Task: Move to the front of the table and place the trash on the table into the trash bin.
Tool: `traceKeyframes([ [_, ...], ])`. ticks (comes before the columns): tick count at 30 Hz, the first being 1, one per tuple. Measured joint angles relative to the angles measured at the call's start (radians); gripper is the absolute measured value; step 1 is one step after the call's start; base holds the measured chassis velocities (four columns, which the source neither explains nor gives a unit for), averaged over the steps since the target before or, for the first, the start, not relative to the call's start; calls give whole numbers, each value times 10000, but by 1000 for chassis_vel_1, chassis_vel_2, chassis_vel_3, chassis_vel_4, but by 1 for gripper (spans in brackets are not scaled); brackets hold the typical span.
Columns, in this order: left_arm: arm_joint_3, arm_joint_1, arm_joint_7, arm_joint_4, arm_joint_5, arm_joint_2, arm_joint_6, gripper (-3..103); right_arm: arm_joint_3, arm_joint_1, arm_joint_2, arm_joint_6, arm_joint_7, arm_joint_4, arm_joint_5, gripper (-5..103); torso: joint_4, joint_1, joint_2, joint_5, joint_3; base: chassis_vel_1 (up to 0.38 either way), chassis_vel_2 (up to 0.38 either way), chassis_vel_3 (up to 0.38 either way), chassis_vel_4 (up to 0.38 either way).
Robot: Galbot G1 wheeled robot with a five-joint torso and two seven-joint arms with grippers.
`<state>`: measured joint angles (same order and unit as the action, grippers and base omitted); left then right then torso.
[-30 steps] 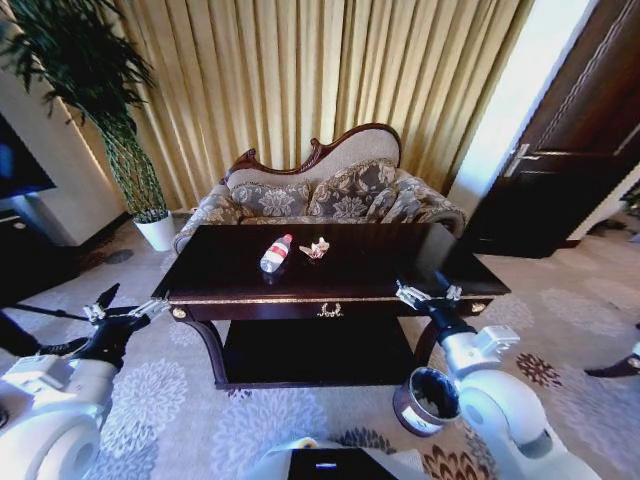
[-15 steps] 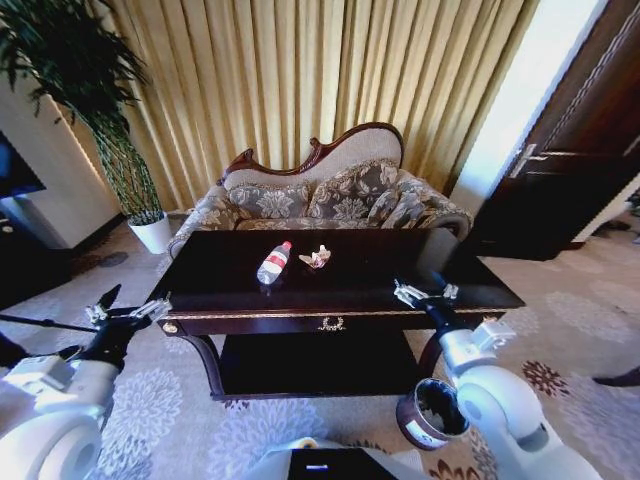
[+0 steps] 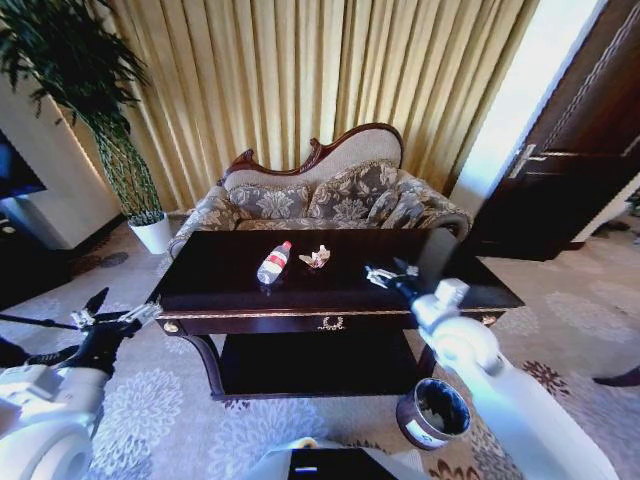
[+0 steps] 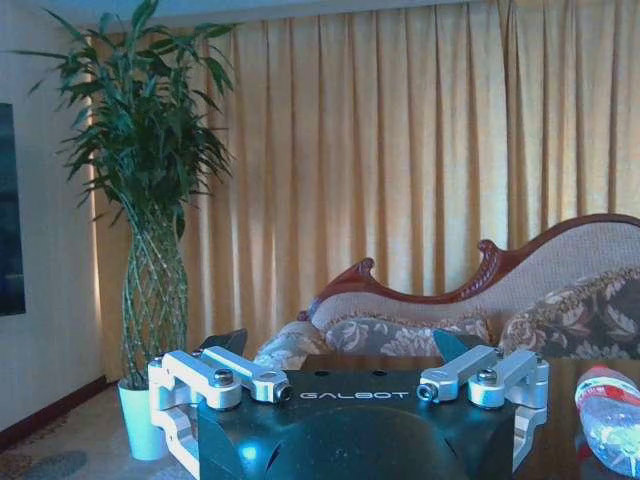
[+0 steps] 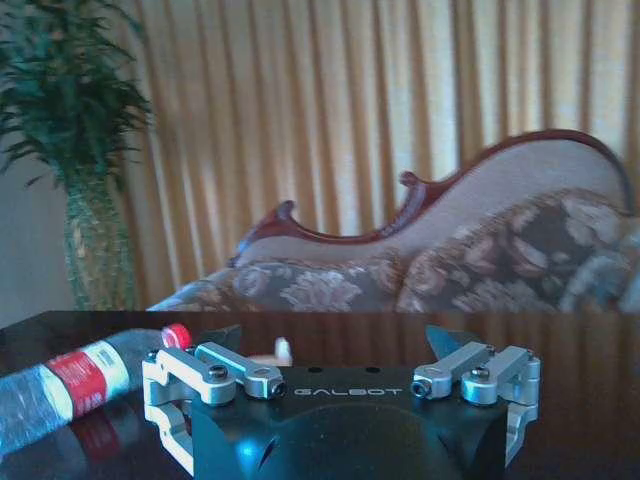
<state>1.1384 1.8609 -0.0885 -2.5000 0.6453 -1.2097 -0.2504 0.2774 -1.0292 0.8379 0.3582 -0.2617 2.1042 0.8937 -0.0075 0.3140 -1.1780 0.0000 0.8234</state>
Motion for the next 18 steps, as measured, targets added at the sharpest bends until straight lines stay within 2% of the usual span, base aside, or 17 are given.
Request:
traceKeyframes([
  [1,0,0,0,0,0,0,0,100,0,0,0,0,0,0,0,100,0,0,0,0,0,0,0,0,0],
  [5,0,10,0,0,-136,-71,62,100,-1837,1861,44,225,-206,-917,105,100,1,3,0,-2,1,0,0,0,0],
  [6,0,10,0,0,-136,-71,62,100,-1837,1861,44,225,-206,-917,105,100,1,3,0,-2,1,0,0,0,0],
  [10,70,-23,-12,0,-140,-140,55,100,-3351,3314,395,740,-600,-1873,259,100,-1,2,0,-1,1,0,0,0,0],
  [12,81,-21,-13,0,-139,-147,52,100,-3508,3472,454,810,-699,-1975,282,100,-1,3,1,-1,1,0,0,0,0],
  [14,150,-7,-13,0,-131,-171,47,100,-4036,4131,744,1213,-1373,-2358,471,100,0,3,1,-1,1,0,0,0,0],
  [15,150,-7,-13,0,-131,-171,47,100,-4036,4131,744,1213,-1373,-2358,471,100,0,3,1,-1,1,0,0,0,0],
  [18,196,-8,-14,0,-113,-199,46,100,-4369,4688,1061,1839,-2267,-2633,874,100,0,3,1,-2,1,0,0,0,0],
])
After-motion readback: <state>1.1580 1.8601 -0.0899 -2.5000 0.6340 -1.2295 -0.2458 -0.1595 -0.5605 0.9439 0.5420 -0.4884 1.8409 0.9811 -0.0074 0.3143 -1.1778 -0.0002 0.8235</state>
